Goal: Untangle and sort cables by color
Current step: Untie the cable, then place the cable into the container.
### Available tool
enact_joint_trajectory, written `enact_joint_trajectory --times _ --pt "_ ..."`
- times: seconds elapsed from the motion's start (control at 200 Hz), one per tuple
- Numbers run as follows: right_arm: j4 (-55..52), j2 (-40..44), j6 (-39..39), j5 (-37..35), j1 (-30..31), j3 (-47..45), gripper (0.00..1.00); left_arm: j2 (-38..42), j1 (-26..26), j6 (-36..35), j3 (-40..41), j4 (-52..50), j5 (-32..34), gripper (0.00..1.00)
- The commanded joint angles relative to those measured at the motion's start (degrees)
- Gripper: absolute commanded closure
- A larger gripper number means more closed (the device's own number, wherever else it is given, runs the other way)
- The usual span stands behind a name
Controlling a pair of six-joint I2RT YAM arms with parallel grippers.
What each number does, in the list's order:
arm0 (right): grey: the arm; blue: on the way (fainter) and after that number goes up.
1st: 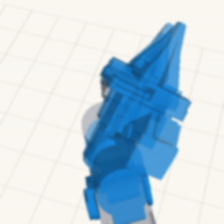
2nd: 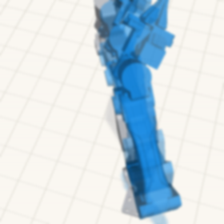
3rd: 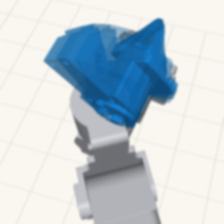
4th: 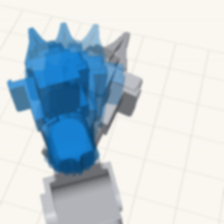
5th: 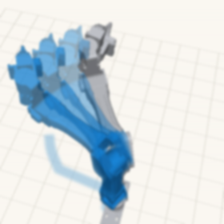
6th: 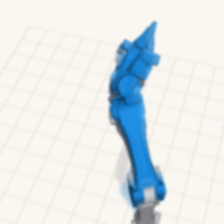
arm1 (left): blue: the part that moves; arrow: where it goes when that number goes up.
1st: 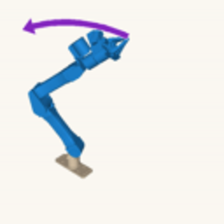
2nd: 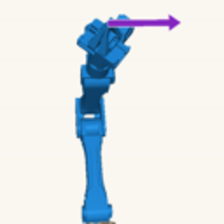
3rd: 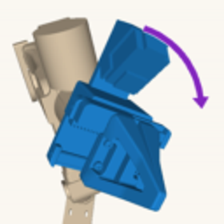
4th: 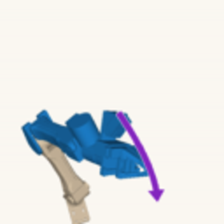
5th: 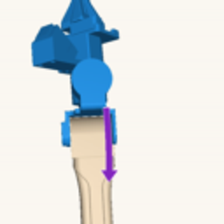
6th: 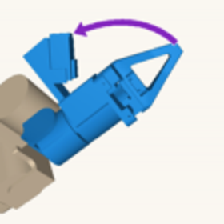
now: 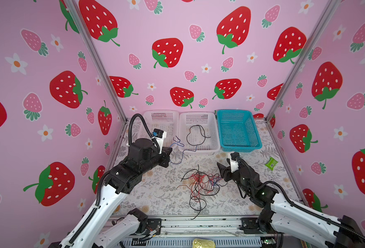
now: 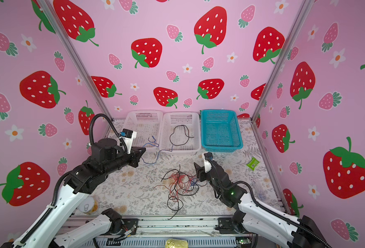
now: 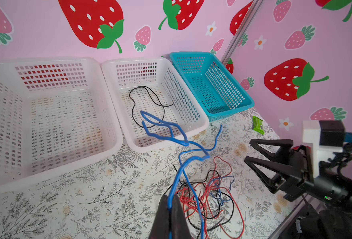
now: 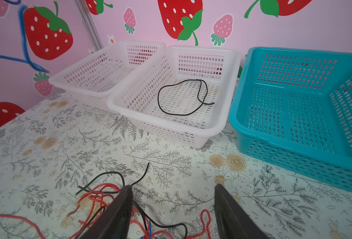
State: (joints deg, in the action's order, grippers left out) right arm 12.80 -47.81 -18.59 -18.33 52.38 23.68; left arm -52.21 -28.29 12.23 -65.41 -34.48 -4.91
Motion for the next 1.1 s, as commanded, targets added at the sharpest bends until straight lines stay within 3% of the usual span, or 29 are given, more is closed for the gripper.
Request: enact_joint_trajectory --times 0.0,0.27,0.65,0.885,1.096 --pt "-4.3 0.8 -1.0 -0.5 -0.1 2.6 0.35 -0.5 1.8 0.3 -3.2 1.0 0.6 1.0" --pt "-7.4 2.4 -2.9 2.1 -0.2 3.7 0.34 -5.6 11.1 3.6 -4.6 3.7 0.6 1.0" --pt "-10.7 5.1 -5.3 7.6 -0.1 3.7 0.33 -21.9 23.5 9.5 -8.8 11.5 2.3 1.0" --pt "-12.1 7.7 -6.5 9.4 0.6 2.8 0.33 -36.2 25.1 7.2 -18.4 8.8 2.5 1.0" --pt "-12.8 8.3 -8.5 10.6 2.0 2.2 0.33 -44.0 27.3 8.9 -19.9 9.8 -1.1 0.96"
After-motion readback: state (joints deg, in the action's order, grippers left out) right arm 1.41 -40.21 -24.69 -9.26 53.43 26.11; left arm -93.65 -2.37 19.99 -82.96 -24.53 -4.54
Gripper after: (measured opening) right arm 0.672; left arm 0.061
